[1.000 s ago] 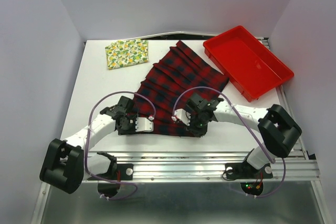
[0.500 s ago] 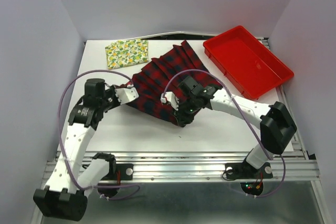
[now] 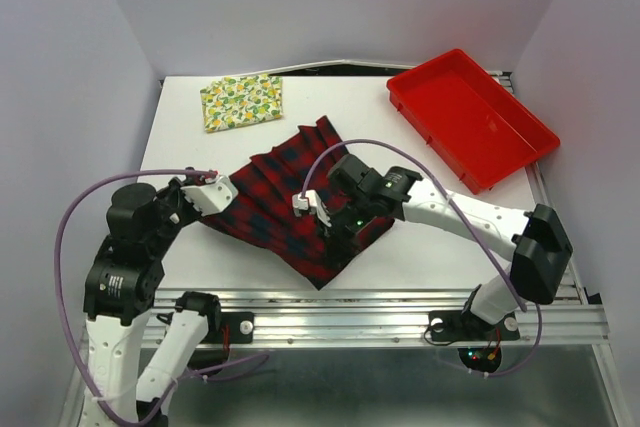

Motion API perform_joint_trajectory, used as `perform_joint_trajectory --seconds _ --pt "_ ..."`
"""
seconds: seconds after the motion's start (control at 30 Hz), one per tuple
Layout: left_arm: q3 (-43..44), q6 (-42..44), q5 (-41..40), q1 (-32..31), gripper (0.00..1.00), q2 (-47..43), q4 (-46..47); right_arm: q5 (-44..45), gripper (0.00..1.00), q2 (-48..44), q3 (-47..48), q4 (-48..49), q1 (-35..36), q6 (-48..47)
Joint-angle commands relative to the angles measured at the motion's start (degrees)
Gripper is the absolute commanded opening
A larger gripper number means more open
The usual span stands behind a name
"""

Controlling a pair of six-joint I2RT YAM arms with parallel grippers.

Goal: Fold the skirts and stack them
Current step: Fold the skirt

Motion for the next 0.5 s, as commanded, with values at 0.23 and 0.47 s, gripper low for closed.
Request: perform_joint_trajectory --seconds 0.23,0.47 --pt "5.99 -2.71 7.33 0.05 0.0 16.56 18.69 -3.57 0.01 -8.54 -6.45 2.38 -4.3 4.44" --pt "7.83 -2.1 5.94 -6.26 0.0 30.27 28.62 -8.22 0.01 -12.14 -11.02 6.52 -15.12 7.26"
